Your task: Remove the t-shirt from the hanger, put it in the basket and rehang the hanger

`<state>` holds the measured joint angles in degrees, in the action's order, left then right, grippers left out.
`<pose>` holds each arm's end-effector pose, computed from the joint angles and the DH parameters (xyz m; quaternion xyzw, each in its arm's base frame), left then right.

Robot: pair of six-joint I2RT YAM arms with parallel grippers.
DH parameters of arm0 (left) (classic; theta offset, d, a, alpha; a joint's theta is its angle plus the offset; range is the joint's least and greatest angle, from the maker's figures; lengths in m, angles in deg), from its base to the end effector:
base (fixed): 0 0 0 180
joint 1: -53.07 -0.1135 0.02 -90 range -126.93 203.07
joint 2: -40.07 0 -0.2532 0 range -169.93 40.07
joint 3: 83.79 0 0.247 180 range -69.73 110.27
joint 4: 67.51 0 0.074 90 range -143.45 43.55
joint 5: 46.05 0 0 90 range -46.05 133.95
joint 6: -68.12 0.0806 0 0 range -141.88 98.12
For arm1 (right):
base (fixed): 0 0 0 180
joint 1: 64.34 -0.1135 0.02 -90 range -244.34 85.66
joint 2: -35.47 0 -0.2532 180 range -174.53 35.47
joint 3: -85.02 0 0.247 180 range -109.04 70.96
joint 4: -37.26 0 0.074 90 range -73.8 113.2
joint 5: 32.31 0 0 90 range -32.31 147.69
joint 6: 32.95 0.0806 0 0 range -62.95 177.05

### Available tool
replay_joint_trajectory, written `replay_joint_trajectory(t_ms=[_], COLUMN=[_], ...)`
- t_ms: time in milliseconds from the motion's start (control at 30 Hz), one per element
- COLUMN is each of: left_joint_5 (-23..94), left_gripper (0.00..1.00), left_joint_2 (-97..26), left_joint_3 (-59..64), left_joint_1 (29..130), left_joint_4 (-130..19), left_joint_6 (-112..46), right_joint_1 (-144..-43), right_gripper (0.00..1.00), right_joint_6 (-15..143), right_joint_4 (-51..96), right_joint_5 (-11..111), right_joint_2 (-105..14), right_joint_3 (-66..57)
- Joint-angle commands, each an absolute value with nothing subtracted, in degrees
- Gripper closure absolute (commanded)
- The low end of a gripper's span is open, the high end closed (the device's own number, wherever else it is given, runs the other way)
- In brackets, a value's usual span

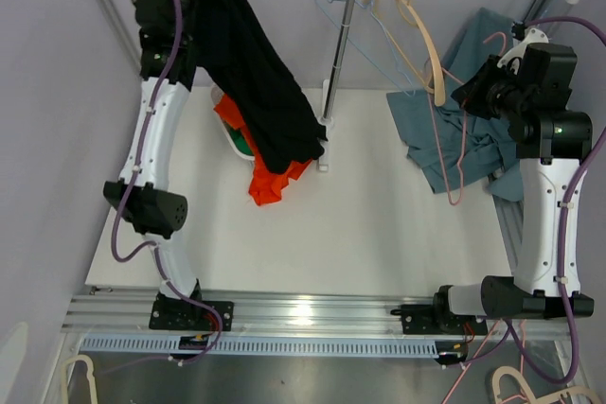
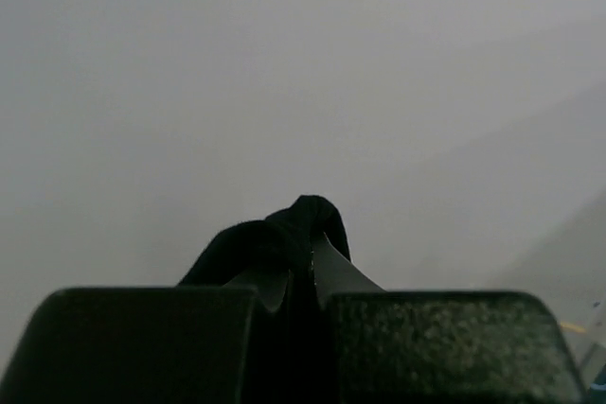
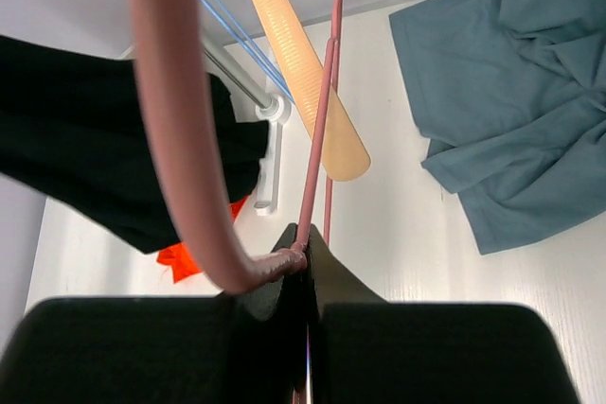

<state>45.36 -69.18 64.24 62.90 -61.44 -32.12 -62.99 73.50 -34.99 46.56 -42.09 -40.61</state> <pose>0.4202 -0.0708 0.5908 -0.0125 0.4793 -0.1471 0.8651 0.2705 0.0092 0.4818 0.0772 0.8337 0.1518 0.5254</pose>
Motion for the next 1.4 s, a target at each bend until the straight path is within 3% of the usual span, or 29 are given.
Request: replay_joint_trajectory(t_ms=[0,233,400,633,733,767,800,833,900,1000,1233,1367], left_joint_5=[49.5,53.4,50.5,48.1,43.6,42.1,40.9,40.7,40.4,41.1,42.7,44.0], left_gripper=[0.99,0.99,1.0,0.99,0.98,0.93,0.82,0.59,0.46,0.01,0.0,0.01], left_joint_2=[-75.8,-85.4,-89.1,-86.9,-84.6,-84.0,-83.6,-82.7,-81.4,-78.6,-67.1,-59.4], left_joint_3=[62.5,62.5,59.3,53.2,49.5,47.6,46.7,44.7,40.2,36.4,23.7,19.5], left_joint_1=[62.9,63.4,63.7,65.9,66.3,66.3,66.3,66.3,66.4,66.7,67.9,71.0], left_joint_4=[-54.5,-34.6,-28.4,-18.6,-18.6,-18.6,-19.3,-19.5,-20.8,-22.7,-26.5,-28.5], left_joint_6=[-38.4,-47.1,-51.0,-54.3,-56.6,-57.6,-58.1,-58.5,-59.7,-61.2,-64.4,-60.4], right_joint_1=[-62.8,-62.7,-61.4,-61.0,-60.7,-60.5,-59.6,-59.1,-58.4,-58.4,-58.2,-58.3], right_gripper=[1.0,1.0,1.0,0.97,1.0,1.0,1.0,1.0,1.0,1.0,1.0,1.0], right_joint_6=[73.8,72.4,69.6,60.7,58.8,58.3,58.1,58.2,58.0,58.3,62.8,66.9], right_joint_4=[-34.9,-35.0,-31.2,-11.1,-4.7,-4.7,-4.9,-5.5,-6.0,-5.4,-9.4,-6.0], right_joint_5=[43.4,43.1,45.2,34.3,36.9,37.2,36.7,35.6,34.0,34.2,33.6,31.4], right_joint_2=[-41.3,-44.9,-50.5,-55.9,-56.2,-57.8,-58.9,-60.0,-62.9,-65.2,-75.8,-79.5], right_joint_3=[-43.5,-46.3,-49.2,-43.8,-42.1,-43.3,-45.0,-49.0,-52.7,-57.1,-71.9,-73.1])
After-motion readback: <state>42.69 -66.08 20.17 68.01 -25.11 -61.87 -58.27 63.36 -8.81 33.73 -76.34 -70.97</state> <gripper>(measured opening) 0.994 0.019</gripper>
